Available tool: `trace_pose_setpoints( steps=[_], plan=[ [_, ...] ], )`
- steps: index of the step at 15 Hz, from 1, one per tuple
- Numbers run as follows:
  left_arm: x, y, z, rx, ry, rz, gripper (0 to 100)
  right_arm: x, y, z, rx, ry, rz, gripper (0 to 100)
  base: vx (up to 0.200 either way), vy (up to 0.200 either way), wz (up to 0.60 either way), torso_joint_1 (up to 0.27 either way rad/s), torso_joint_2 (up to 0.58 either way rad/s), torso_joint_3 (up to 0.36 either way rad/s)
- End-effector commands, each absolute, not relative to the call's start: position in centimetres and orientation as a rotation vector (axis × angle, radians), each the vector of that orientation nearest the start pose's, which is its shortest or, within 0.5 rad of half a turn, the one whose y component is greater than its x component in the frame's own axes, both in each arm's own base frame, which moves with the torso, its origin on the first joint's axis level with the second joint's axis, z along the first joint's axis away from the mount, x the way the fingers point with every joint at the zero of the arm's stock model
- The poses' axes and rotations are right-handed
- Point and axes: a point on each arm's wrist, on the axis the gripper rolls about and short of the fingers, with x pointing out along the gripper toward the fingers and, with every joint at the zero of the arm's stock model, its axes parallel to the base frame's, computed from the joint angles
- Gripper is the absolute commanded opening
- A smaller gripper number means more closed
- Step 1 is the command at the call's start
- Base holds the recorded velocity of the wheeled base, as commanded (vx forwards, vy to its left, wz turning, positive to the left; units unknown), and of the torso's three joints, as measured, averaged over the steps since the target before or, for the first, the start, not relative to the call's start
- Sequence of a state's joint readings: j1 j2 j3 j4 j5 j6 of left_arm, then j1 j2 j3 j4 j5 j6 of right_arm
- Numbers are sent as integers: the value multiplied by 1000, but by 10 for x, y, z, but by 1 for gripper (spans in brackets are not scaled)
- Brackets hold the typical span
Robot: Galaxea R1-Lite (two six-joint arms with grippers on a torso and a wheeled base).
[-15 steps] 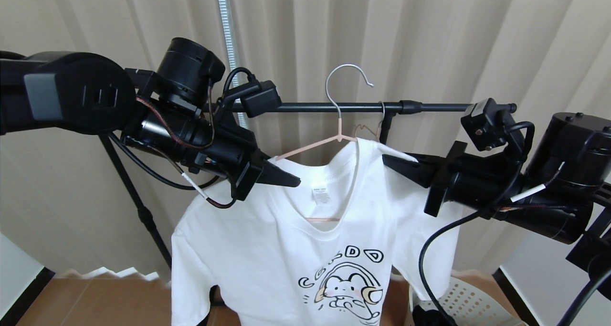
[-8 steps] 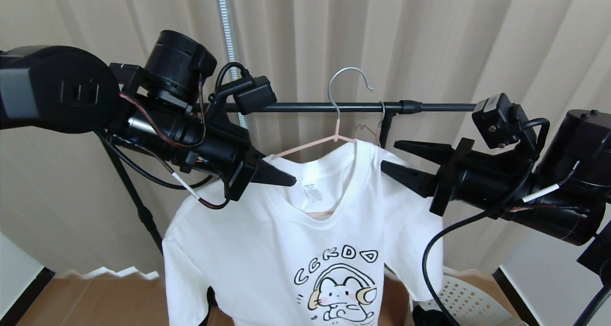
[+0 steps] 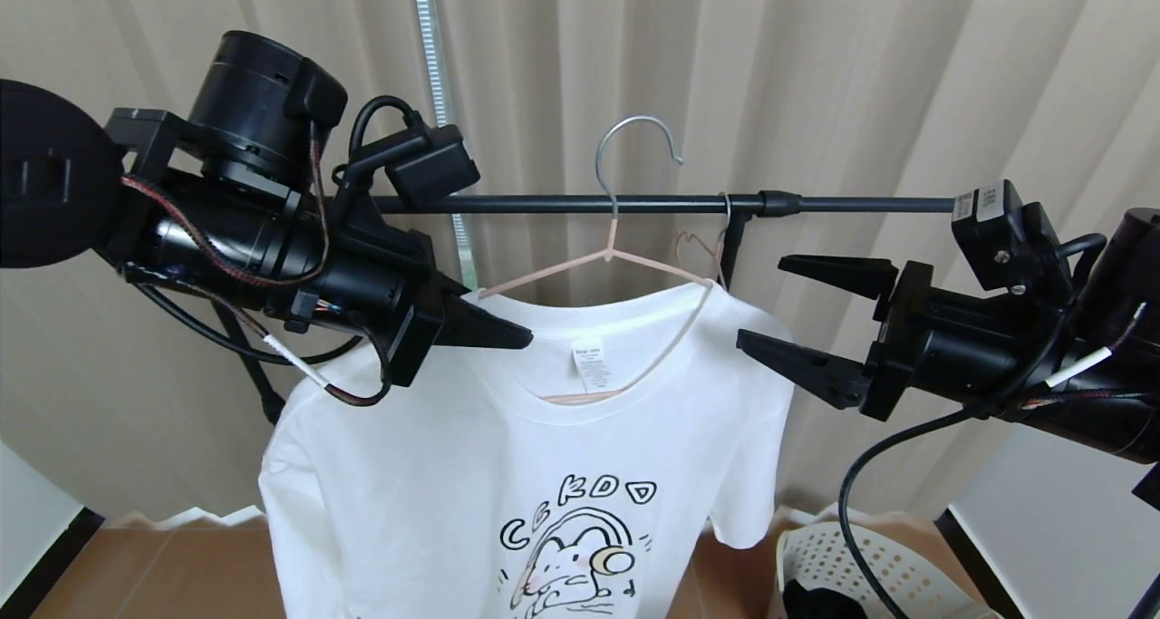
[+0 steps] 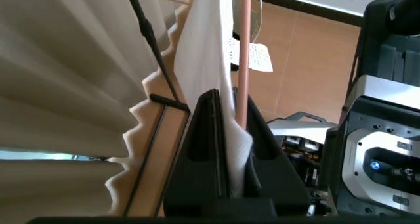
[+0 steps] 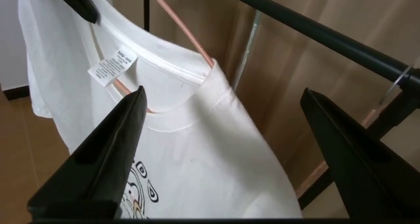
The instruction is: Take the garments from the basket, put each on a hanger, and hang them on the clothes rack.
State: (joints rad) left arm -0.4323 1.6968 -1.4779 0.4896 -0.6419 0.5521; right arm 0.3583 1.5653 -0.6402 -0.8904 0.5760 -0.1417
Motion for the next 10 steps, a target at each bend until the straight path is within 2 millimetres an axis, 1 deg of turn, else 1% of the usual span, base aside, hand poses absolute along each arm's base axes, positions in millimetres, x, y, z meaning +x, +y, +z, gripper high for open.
trace_pose_setpoints(
  steps=[1, 4, 5, 7, 8, 10],
  plan=[
    [250, -124, 274, 403, 384, -1171, 0, 243, 102, 201, -129, -25, 932, 100, 0, 0, 0, 0, 0, 0],
    [236, -114, 271, 421, 331, -1120, 0, 248, 103, 195, -137, -8, 931, 100, 0, 0, 0, 0, 0, 0],
    [227, -110, 270, 424, 305, -1108, 0, 253, 101, 192, -136, 6, 918, 100, 0, 0, 0, 0, 0, 0],
    [218, -104, 272, 426, 276, -1093, 0, 255, 100, 189, -136, 15, 912, 100, 0, 0, 0, 0, 0, 0],
    [211, -98, 273, 427, 260, -1075, 0, 258, 98, 187, -149, 16, 902, 100, 0, 0, 0, 0, 0, 0],
    [204, -92, 272, 442, 247, -1033, 0, 265, 94, 177, -233, 17, 890, 100, 0, 0, 0, 0, 0, 0]
  ],
)
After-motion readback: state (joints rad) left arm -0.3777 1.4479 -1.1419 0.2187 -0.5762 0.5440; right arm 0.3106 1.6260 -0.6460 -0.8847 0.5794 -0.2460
